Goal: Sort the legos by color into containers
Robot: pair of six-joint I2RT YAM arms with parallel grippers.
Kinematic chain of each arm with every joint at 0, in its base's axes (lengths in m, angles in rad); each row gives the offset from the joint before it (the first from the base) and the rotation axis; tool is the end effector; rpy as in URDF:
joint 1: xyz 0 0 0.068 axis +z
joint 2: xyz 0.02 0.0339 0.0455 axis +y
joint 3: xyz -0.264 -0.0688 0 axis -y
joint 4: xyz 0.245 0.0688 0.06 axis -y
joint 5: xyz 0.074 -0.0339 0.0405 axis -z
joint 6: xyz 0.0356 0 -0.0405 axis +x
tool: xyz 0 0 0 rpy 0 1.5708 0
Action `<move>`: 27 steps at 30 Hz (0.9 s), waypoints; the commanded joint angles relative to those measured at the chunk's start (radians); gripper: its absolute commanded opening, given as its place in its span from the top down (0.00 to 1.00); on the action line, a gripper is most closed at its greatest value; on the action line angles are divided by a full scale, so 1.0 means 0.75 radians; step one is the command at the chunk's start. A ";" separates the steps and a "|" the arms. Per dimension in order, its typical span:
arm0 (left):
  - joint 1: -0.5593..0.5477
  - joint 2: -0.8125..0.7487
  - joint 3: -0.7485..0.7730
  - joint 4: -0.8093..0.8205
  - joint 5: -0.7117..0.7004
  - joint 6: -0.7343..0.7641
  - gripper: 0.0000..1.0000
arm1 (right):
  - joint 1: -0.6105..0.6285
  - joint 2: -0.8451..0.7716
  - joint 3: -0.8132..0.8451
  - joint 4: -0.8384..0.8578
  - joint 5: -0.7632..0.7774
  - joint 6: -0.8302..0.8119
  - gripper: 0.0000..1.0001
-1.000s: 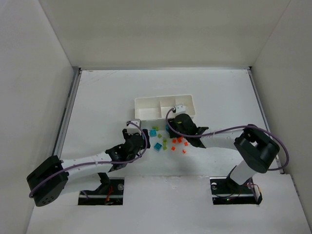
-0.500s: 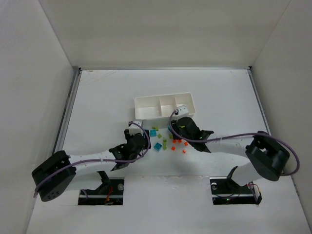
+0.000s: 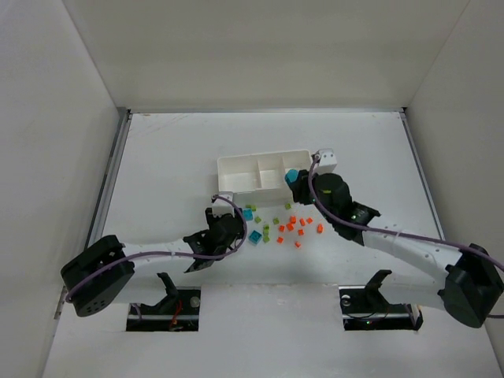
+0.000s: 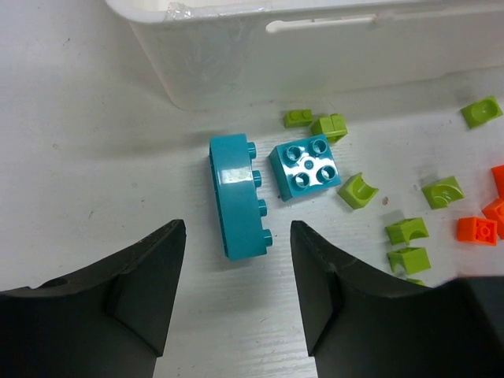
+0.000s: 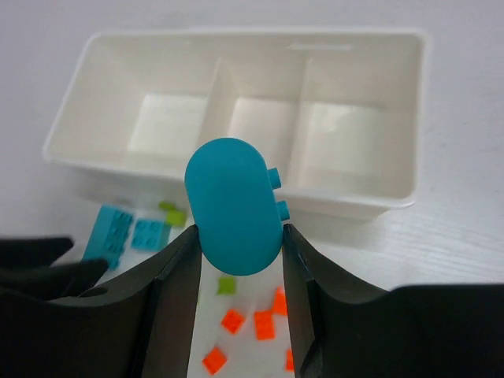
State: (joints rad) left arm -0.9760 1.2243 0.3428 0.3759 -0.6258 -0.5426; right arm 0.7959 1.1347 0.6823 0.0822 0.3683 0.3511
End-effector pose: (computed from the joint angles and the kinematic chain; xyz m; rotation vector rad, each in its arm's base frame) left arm 0.1419 -0.1726 0.1611 0.0562 1.9887 -0.3344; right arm 0.1876 0.1732 0.2609 -0.1848 1.9281 0.4131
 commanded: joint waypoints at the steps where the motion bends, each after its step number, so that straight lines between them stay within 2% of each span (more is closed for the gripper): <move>1: -0.005 0.018 0.052 0.055 -0.082 -0.007 0.48 | -0.140 0.078 0.099 0.089 0.047 0.004 0.67; 8: 0.006 0.067 0.067 0.065 -0.076 0.004 0.48 | -0.250 0.262 0.186 0.175 0.030 0.000 0.65; 11: 0.004 0.094 0.081 0.073 -0.076 0.014 0.48 | -0.267 0.320 0.221 0.177 0.061 -0.014 0.60; 12: 0.006 0.100 0.081 0.080 -0.074 0.016 0.48 | -0.267 0.324 0.221 0.177 0.071 -0.014 0.56; 15: 0.014 0.124 0.091 0.096 -0.057 0.020 0.49 | -0.263 0.287 0.203 0.181 0.090 -0.020 0.35; 16: 0.016 0.131 0.095 0.096 -0.053 0.024 0.49 | -0.259 0.273 0.197 0.181 0.090 -0.022 0.32; 20: 0.022 0.175 0.120 0.104 -0.049 0.030 0.52 | -0.191 0.165 0.121 0.177 0.094 -0.026 0.32; 24: 0.024 0.202 0.138 0.100 -0.061 0.049 0.58 | -0.095 0.032 0.009 0.173 0.104 -0.006 0.37; 25: 0.028 0.218 0.142 0.100 -0.063 0.049 0.60 | -0.060 -0.009 -0.022 0.167 0.106 0.004 0.38; 27: 0.042 0.243 0.161 0.090 -0.059 0.055 0.72 | 0.033 -0.103 -0.093 0.148 0.124 0.027 0.39</move>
State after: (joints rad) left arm -0.9573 1.3899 0.4202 0.4232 -0.6586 -0.5179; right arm 0.7429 1.1412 0.6739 0.1669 0.4316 0.3489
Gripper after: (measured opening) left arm 0.320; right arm 0.615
